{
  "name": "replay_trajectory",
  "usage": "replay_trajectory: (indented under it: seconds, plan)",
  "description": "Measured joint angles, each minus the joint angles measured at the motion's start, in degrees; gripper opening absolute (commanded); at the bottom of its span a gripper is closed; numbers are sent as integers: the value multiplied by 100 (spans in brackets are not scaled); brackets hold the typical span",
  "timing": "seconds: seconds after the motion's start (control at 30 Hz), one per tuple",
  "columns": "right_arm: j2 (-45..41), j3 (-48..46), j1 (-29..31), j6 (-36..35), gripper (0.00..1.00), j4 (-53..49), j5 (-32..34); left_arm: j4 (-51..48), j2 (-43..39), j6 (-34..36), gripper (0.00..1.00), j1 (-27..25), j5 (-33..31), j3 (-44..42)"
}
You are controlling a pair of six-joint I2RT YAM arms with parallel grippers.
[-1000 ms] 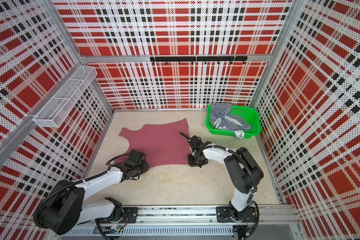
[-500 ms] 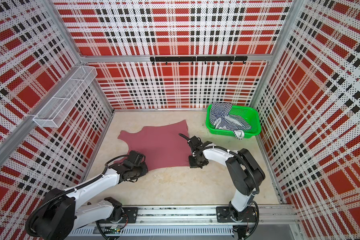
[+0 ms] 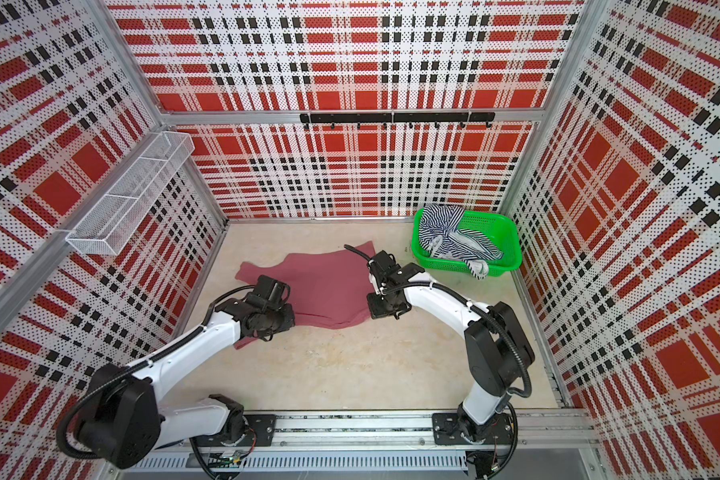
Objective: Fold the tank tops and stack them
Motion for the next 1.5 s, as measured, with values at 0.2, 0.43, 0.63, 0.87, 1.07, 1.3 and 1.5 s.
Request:
replay_trajectory:
  seconds: [0.2,0.43,0.63,0.87,1.07,1.3,1.5]
  plan:
    - [632,758,-269,-348,0,-299,105,-223,861,656,3,302,63,680]
    - [1217,1541,-686,-616,0,-365,96,-306,1744,1287,5,595,131,1534]
    - [2006,2430,-894,-824,0,-365,90,-365,2741,1711,9,872,221,2319]
    - [2914,3611,-1102,-988,24,-372,-11,-737,3805,2181,56,1014,236,3460]
    - [2927,3659,-1298,-1008,45,-232,31,-1158,3574,2295,82,1152,-83,4118]
    - [1991,1705,-1325,-835,48,317,-293,-1523,1698,1821,80,1403,-562,2732]
    - [1862,1058,-1303,-487,43,833,-695,-1386,879,1113,72,1744,-483,1305]
